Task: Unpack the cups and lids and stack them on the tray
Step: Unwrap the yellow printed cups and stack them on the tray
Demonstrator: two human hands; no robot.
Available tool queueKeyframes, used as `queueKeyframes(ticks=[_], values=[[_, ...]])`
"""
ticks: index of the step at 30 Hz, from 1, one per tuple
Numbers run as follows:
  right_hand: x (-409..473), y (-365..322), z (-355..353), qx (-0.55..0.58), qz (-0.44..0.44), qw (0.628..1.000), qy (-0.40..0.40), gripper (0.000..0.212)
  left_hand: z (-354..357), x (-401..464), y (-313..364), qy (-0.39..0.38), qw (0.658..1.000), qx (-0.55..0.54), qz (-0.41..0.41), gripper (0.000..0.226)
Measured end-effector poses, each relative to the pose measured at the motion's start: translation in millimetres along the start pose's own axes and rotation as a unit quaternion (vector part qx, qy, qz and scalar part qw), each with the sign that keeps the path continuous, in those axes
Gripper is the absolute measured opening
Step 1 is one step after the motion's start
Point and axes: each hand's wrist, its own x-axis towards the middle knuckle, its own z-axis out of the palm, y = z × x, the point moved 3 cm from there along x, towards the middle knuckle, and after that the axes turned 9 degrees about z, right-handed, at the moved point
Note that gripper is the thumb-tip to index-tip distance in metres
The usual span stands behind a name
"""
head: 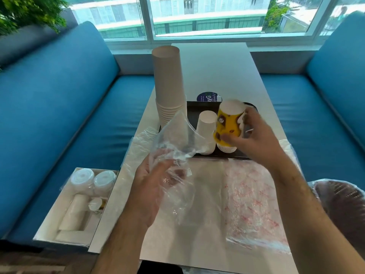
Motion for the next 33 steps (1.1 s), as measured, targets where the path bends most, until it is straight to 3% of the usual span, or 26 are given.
queueKeyframes(ticks=[3,6,8,12,16,26,29,31,33], values=[[19,1,-9,-0.002,-0.005,0.995,0.096,0.072,-3,2,-2,0.008,0.999,-0.035,-0.025,0.055],[36,9,-12,0.009,0.000,0.989,0.145,0.071,-7,5,-6,0.013,0.998,-0.044,-0.048,0.048],[46,16,-12,0.015,0.011,0.989,0.149,0.071,-8,7,-7,0.012,0.997,-0.046,-0.056,0.039],[58,32,-7,-0.003,0.047,0.991,0.123,0.073,-9,10,-8,0.009,0.997,-0.032,-0.069,0.047],[62,45,2,-0.021,0.075,0.991,0.107,0.073,-11,12,-9,0.013,0.997,-0.037,-0.061,0.039],[65,83,23,-0.060,0.134,0.985,0.094,0.080,-4,17,-6,0.013,0.999,-0.005,-0.048,0.057],[65,85,21,-0.085,0.136,0.979,0.122,0.086,-1,15,-5,0.026,0.999,-0.008,-0.047,0.058],[56,79,18,-0.087,0.146,0.969,0.182,0.088,0,15,-5,0.036,0.998,-0.026,-0.042,0.058],[35,64,17,-0.046,0.124,0.961,0.243,0.072,3,15,-3,0.039,0.997,-0.062,-0.037,0.054]])
